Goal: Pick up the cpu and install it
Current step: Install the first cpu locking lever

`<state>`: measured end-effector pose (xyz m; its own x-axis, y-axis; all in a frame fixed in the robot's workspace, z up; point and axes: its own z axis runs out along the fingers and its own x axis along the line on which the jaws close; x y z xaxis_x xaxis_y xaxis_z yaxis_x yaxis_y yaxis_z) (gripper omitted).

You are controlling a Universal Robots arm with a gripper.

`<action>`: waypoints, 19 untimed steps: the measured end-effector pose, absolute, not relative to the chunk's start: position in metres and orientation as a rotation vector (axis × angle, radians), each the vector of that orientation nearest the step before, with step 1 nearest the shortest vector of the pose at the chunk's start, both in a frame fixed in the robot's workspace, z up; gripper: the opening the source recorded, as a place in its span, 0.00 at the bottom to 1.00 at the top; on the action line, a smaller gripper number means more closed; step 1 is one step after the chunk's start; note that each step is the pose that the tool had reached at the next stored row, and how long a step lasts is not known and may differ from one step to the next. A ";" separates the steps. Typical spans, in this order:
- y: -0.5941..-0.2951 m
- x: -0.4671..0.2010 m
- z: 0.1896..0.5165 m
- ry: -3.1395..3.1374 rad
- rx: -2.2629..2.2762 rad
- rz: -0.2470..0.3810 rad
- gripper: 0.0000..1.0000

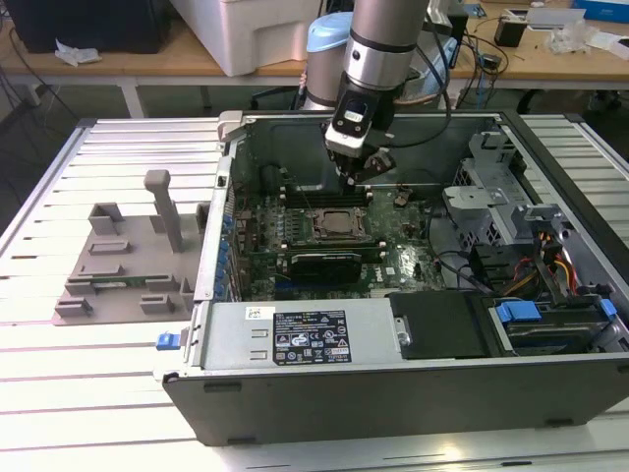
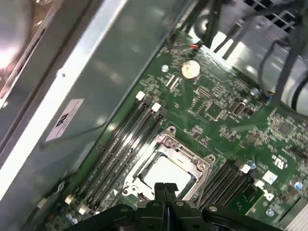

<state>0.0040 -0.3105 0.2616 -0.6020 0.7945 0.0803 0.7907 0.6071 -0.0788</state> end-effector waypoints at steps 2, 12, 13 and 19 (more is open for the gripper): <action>-0.310 0.004 0.262 -2.746 -1.291 0.056 0.11; -0.310 0.004 0.262 -2.886 -0.953 0.076 0.11; -0.310 0.004 0.262 -2.902 -0.906 0.078 0.11; -0.310 0.004 0.262 -2.973 -0.655 0.090 0.11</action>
